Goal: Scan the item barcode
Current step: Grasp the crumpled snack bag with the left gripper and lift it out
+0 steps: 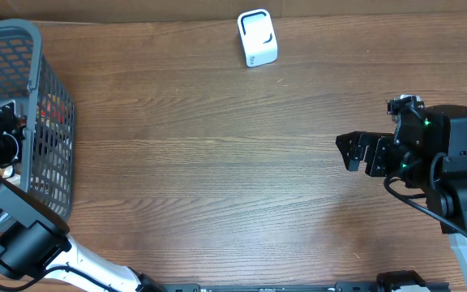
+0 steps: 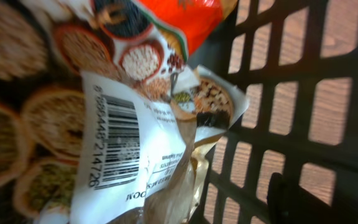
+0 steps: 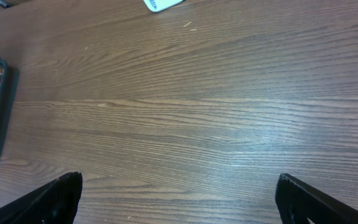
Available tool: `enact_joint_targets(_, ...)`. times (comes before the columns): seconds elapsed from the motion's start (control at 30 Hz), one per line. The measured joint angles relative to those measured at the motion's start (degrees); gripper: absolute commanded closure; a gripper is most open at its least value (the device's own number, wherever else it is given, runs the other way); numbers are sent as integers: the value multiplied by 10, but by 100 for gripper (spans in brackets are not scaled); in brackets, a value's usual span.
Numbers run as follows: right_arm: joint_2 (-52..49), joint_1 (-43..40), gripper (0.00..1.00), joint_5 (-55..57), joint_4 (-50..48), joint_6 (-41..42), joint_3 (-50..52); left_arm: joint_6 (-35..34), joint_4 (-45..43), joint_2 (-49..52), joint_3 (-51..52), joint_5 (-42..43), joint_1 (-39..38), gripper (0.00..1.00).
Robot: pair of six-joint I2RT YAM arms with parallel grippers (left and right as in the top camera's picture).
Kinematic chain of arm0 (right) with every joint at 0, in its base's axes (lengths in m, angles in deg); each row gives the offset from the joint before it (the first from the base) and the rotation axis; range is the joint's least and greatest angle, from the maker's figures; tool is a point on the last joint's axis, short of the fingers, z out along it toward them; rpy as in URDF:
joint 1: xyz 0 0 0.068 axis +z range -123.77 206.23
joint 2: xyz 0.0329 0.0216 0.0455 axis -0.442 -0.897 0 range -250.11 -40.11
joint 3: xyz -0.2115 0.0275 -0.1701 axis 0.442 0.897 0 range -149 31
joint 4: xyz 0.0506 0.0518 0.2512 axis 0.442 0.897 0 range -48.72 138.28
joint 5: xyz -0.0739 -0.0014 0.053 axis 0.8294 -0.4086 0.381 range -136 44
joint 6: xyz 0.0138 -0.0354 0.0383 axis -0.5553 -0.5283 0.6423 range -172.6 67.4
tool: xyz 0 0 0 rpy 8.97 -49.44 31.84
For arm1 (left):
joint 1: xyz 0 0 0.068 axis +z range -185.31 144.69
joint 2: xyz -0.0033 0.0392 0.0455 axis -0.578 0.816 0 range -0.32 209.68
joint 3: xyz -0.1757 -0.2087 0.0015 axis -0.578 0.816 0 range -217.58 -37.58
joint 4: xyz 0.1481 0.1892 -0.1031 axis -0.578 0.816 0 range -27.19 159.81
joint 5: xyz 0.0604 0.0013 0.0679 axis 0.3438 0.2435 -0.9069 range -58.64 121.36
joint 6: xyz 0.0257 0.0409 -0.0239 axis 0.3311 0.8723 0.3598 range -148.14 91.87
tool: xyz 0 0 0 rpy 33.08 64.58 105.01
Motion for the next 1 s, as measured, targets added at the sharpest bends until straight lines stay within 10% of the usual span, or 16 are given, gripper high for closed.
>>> enact_joint_targets(0.33, 0, 0, 0, 0, 0, 0, 0, -1, -24, 0, 22, -33, -2, 88)
enact_joint_targets(0.63, 0, 0, 0, 0, 0, 0, 0, -26, 8, 1, -18, -36, -2, 96)
enact_joint_targets(1.0, 0, 0, 0, 0, 0, 0, 0, -150, 143, 3, -346, -69, -3, 96)
